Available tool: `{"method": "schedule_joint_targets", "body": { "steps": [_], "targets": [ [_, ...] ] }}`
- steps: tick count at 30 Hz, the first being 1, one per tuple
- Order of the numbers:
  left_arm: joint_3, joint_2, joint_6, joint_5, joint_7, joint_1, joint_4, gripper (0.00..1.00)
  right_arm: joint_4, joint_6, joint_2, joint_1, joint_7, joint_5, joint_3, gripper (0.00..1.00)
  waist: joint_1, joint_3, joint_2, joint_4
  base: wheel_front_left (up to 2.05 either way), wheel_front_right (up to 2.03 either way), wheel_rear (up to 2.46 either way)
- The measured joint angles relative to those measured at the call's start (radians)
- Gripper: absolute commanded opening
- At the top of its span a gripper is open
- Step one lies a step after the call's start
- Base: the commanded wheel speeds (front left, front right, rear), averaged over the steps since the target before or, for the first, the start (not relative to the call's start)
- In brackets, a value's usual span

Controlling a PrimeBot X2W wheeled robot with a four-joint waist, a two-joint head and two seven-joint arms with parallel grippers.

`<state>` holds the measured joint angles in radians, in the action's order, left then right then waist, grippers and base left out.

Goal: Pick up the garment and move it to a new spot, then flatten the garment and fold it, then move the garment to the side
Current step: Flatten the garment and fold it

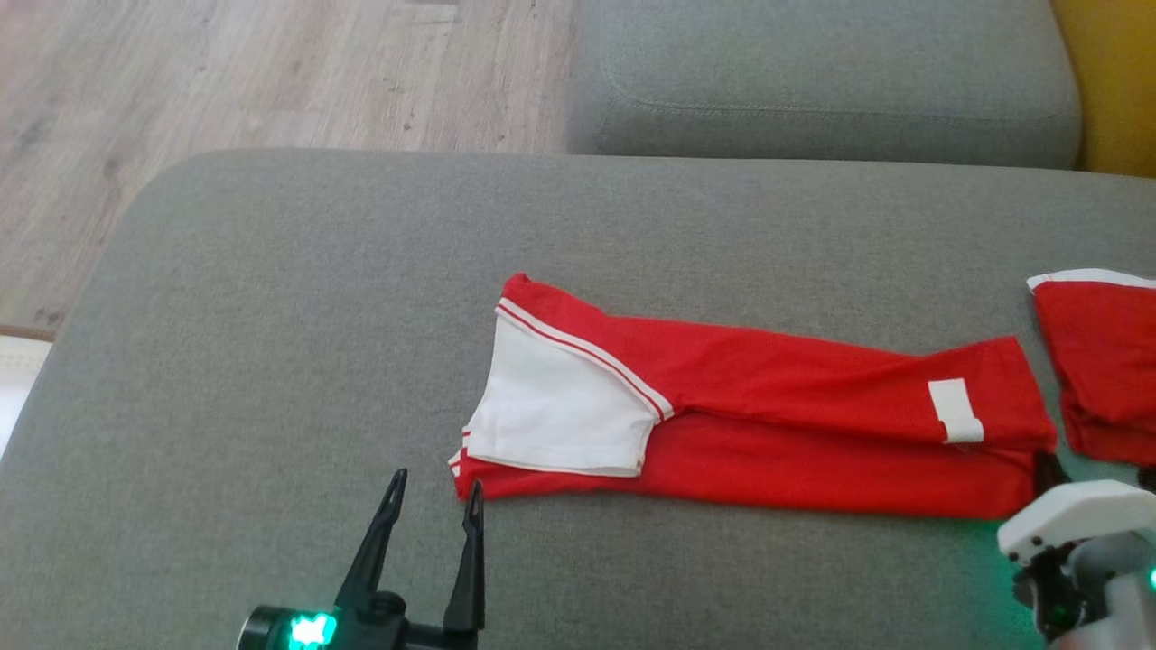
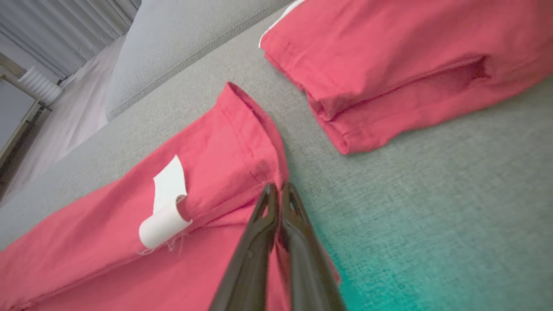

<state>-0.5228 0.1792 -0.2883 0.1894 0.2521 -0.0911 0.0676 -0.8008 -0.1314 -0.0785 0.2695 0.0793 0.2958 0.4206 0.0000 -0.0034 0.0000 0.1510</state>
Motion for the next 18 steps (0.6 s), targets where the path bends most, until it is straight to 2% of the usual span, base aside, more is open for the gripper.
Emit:
{"method": "schedule_joint_targets", "body": {
  "steps": [8,14,18],
  "targets": [
    [0.022,-0.012,0.026,-0.016,0.000,-0.009,0.004,1.00,0.123,0.000,-0.030,-0.038,0.023,0.075,-0.031,0.00,0.0000,-0.016,0.0000,-0.016,0.00,0.00,0.00],
    [0.045,-0.034,0.052,-0.024,0.000,-0.018,0.015,1.00,0.373,0.000,-0.002,-0.038,0.093,0.156,-0.180,0.00,0.0000,-0.023,0.0000,0.005,0.00,0.00,0.00],
    [0.055,-0.040,0.070,-0.032,0.000,-0.018,0.022,1.00,0.449,0.000,0.013,-0.037,0.128,0.175,-0.285,0.00,0.0000,-0.024,0.0000,0.029,0.00,0.00,0.00]
  ]
}}
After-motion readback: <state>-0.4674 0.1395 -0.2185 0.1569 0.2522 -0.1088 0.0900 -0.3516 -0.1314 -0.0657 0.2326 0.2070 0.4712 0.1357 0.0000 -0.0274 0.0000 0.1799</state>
